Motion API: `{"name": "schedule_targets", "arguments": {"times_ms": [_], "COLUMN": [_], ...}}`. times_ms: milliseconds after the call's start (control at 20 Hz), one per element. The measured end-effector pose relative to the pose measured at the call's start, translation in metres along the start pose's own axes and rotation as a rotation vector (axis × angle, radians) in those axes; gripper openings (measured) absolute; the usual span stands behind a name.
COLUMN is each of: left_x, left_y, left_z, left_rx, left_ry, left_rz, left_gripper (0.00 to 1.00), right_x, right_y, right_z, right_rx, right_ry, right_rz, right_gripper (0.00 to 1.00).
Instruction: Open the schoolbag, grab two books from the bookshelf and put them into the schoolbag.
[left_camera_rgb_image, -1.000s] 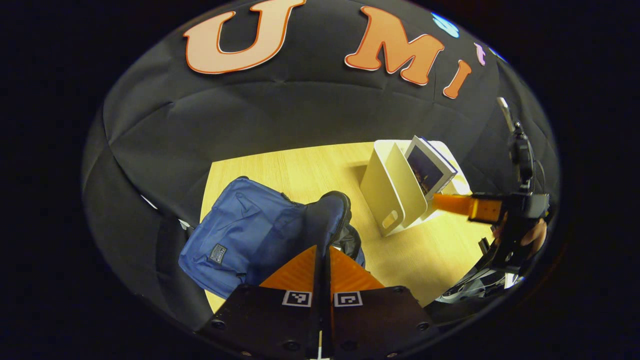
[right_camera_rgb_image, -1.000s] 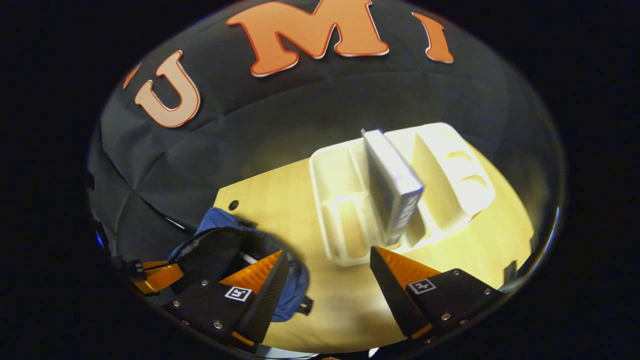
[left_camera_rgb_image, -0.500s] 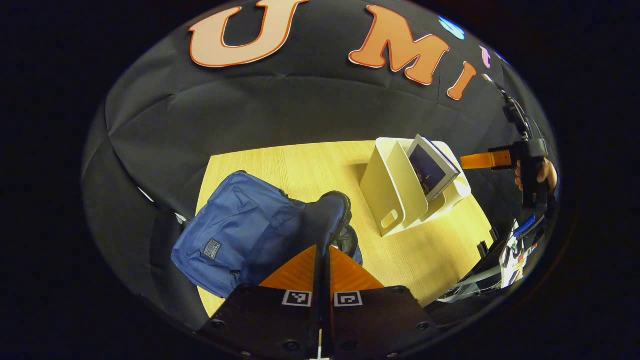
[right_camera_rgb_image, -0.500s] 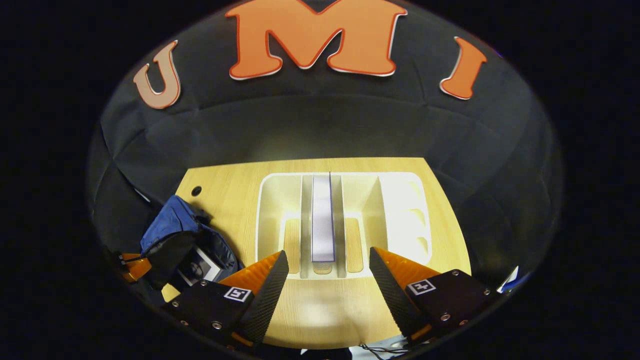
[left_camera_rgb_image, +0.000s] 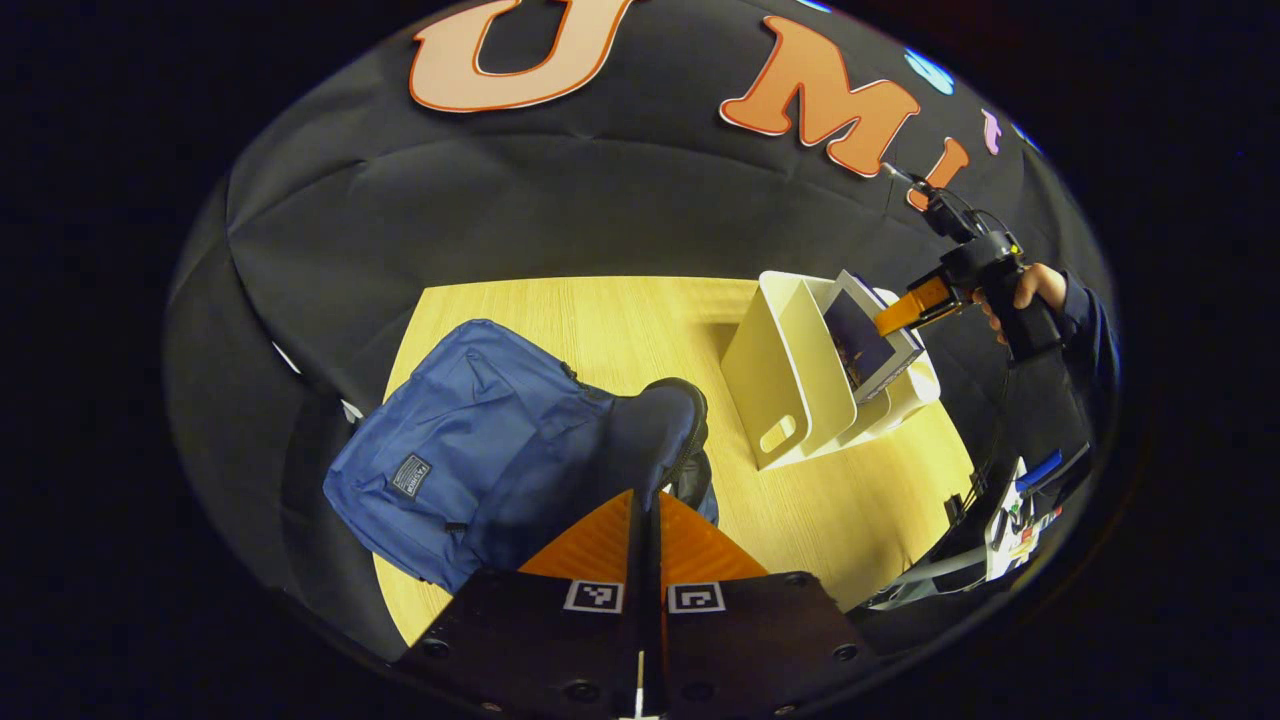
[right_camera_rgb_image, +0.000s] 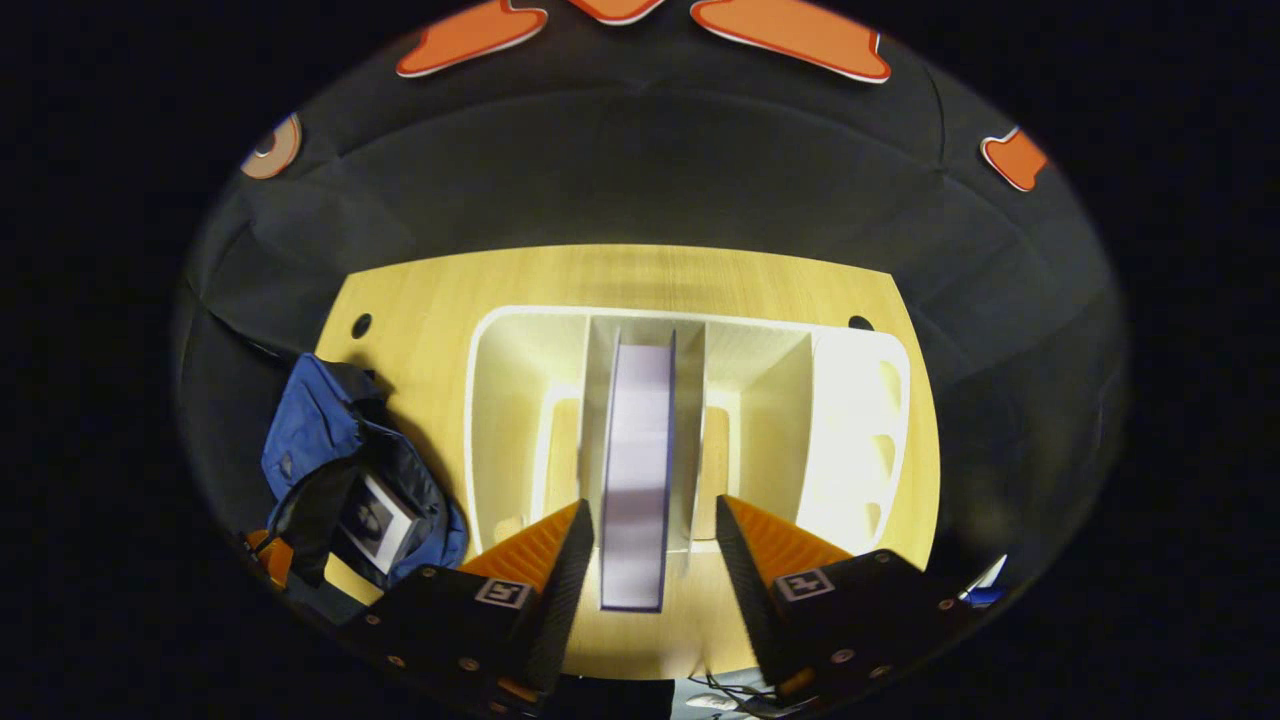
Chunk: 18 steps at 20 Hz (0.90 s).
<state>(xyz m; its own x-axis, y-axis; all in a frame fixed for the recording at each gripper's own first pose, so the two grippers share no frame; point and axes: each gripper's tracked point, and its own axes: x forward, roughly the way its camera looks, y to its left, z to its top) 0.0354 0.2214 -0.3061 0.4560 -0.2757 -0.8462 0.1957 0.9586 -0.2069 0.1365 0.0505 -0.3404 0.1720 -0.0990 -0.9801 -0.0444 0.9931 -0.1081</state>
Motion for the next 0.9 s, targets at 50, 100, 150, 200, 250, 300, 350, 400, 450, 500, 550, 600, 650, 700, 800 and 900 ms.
{"name": "schedule_targets", "arguments": {"times_ms": [50, 100, 150, 200, 250, 300, 350, 400, 450, 500, 550, 600, 650, 700, 800, 900], "left_x": [0.001, 0.002, 0.003, 0.004, 0.004, 0.005, 0.004, 0.004, 0.005, 0.006, 0.004, 0.005, 0.005, 0.006, 0.006, 0.003], "left_y": [0.000, -0.001, 0.000, 0.000, -0.001, -0.001, -0.001, 0.000, 0.000, 0.000, -0.001, -0.001, -0.001, -0.001, 0.000, 0.000], "left_z": [-0.001, -0.002, -0.002, -0.003, -0.003, -0.002, -0.003, -0.003, -0.002, -0.002, -0.002, -0.002, -0.001, -0.001, -0.001, 0.002], "left_rx": [-0.003, -0.007, -0.010, -0.013, -0.015, -0.015, -0.014, -0.013, -0.013, -0.013, -0.012, -0.013, -0.011, -0.012, -0.012, -0.009], "left_ry": [0.001, 0.003, 0.004, 0.008, 0.009, 0.008, 0.008, 0.007, 0.006, 0.007, 0.008, 0.008, 0.007, 0.007, 0.005, 0.001], "left_rz": [0.000, -0.001, -0.001, -0.003, -0.002, -0.004, -0.004, -0.004, -0.004, -0.005, -0.005, -0.007, -0.009, -0.010, -0.007, -0.004], "left_gripper": [0.02, 0.02, 0.02, 0.02, 0.02, 0.02, 0.02, 0.02, 0.02, 0.02, 0.02, 0.02, 0.02, 0.02, 0.02, 0.02], "right_x": [-0.002, 0.001, 0.000, -0.001, -0.005, -0.008, -0.013, -0.019, -0.029, -0.040, -0.050, -0.062, -0.074, -0.087, -0.113, -0.138], "right_y": [0.002, 0.008, 0.010, 0.011, 0.010, 0.009, 0.007, 0.005, 0.002, -0.001, -0.004, -0.009, -0.013, -0.017, -0.021, -0.022], "right_z": [0.001, 0.001, 0.001, -0.002, -0.002, -0.003, -0.003, -0.002, 0.000, 0.003, 0.007, 0.011, 0.015, 0.018, 0.020, 0.019], "right_rx": [0.004, 0.013, 0.015, 0.008, 0.007, 0.004, -0.001, -0.005, -0.002, 0.006, 0.014, 0.021, 0.030, 0.035, 0.056, 0.081], "right_ry": [0.012, 0.018, 0.023, 0.031, 0.033, 0.035, 0.032, 0.024, 0.015, 0.000, -0.016, -0.037, -0.059, -0.078, -0.114, -0.152], "right_rz": [-0.002, 0.021, 0.028, 0.035, 0.041, 0.043, 0.048, 0.054, 0.061, 0.071, 0.083, 0.089, 0.097, 0.109, 0.142, 0.190], "right_gripper": [0.46, 0.41, 0.37, 0.34, 0.40, 0.31, 0.30, 0.38, 0.29, 0.29, 0.28, 0.28, 0.28, 0.28, 0.28, 0.28]}}
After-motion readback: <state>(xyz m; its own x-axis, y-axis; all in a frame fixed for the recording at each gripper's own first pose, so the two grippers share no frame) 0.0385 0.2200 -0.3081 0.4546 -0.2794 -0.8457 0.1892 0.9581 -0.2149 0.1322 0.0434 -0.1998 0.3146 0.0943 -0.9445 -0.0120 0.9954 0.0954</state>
